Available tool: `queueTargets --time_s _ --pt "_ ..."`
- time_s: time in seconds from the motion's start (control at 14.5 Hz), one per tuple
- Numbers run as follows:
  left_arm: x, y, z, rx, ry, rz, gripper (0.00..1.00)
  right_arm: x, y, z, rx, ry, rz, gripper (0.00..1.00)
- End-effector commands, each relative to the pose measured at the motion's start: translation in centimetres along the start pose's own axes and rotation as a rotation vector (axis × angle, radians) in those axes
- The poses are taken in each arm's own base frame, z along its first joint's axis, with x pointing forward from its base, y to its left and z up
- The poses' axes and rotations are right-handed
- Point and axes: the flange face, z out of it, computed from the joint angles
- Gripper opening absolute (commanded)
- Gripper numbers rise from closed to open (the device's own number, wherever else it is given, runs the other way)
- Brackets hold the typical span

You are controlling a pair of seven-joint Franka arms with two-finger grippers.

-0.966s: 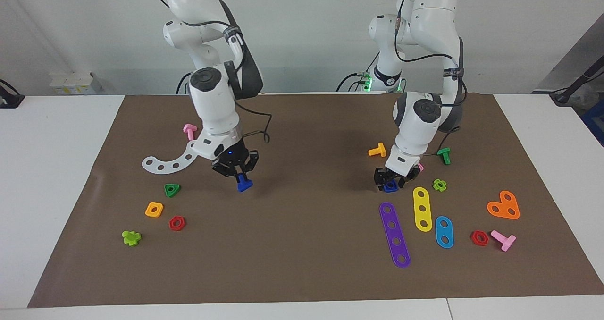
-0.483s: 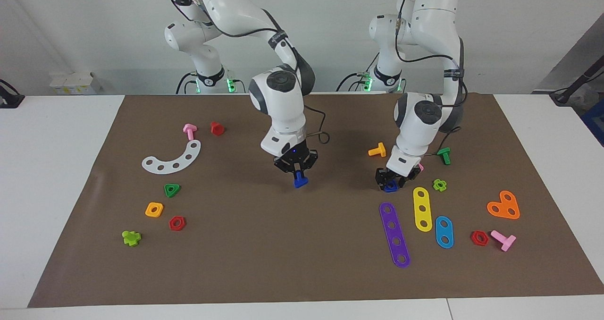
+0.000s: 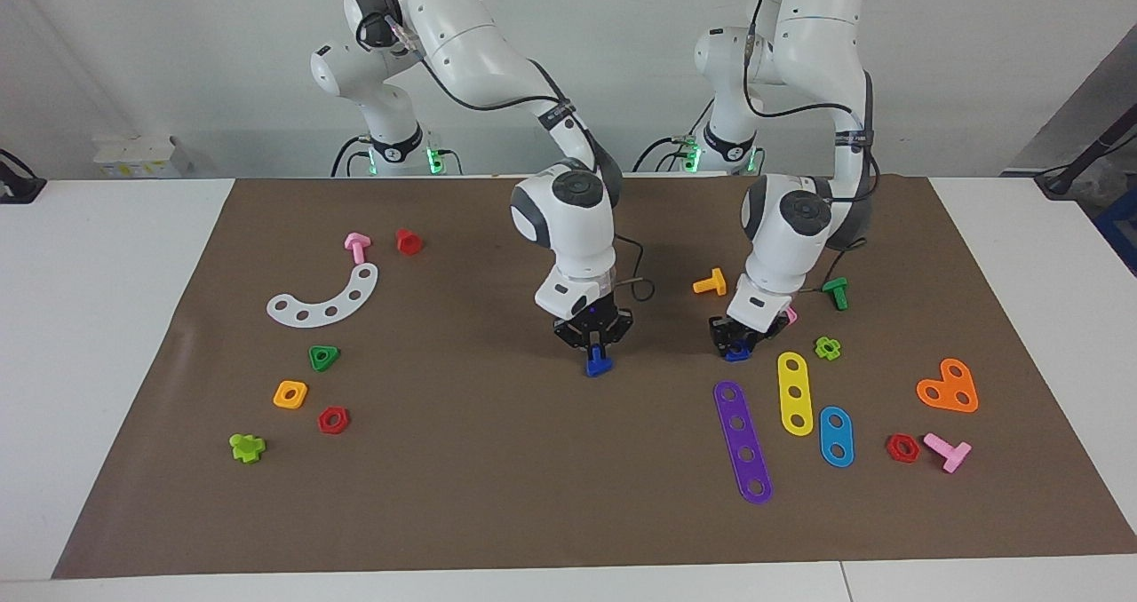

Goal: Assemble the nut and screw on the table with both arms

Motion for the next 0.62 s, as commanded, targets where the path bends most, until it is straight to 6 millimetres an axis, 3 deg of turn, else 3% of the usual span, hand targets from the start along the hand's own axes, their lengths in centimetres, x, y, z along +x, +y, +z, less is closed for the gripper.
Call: queueTargets --time_s 0.0,0.07,0.34,0.48,0.55 --pt "-0.4 -0.3 -0.1 0.001 -0.02 -0.006 0.23 0.2 -0.3 0.3 -0.006 0.008 0.018 0.35" --pt "-0.2 -0.2 -0.3 0.0 -0.016 -0.006 0.19 0.1 -0.3 0.3 -0.007 0.004 0.021 0.99" --pt "2.0 1.3 -2.8 0.0 -0.037 -0.01 0.14 0.4 -0.1 -0.4 -0.008 0.004 0.044 1.0" --pt "2.7 3.0 -4.4 -0.011 -0.041 -0.023 0.14 1.4 1.2 -4.6 -0.006 0.008 0.066 1.0" --pt "2.6 4.6 -4.1 -0.016 -0.036 -0.036 0.13 2.0 2.5 -7.1 -0.004 0.009 0.086 1.0"
